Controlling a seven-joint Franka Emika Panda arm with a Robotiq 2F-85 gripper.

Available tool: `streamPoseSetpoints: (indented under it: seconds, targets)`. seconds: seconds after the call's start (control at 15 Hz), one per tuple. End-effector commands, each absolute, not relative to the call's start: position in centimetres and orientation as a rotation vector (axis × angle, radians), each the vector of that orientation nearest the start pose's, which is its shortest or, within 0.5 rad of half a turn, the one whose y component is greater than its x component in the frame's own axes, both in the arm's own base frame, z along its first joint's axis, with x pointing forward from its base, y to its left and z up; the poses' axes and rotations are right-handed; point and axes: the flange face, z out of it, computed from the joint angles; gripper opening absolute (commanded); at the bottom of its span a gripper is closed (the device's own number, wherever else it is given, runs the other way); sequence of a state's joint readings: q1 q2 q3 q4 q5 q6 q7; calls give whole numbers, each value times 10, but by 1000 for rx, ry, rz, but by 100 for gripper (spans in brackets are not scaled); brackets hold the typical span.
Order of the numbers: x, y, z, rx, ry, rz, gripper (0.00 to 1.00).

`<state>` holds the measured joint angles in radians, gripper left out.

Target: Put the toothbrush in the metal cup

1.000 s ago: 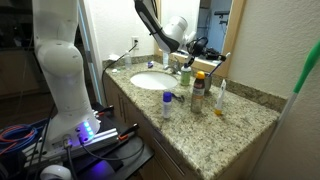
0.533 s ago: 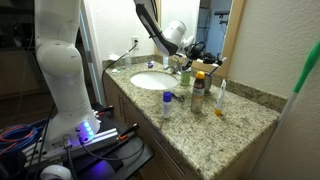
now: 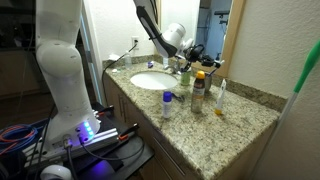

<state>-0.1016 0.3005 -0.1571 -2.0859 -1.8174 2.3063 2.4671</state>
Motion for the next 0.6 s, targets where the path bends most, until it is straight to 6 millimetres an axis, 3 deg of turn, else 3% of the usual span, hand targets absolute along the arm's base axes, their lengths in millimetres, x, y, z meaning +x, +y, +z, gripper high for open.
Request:
streamPoseSetpoints:
  seconds: [0.0,0.27,0.53]
  targets:
    - [565,-164,298,1860,-1287,1264,37]
    - [561,-161,319,1957,-1345,1189,66]
    - [550,-166,363,2145,-1425,1109,93]
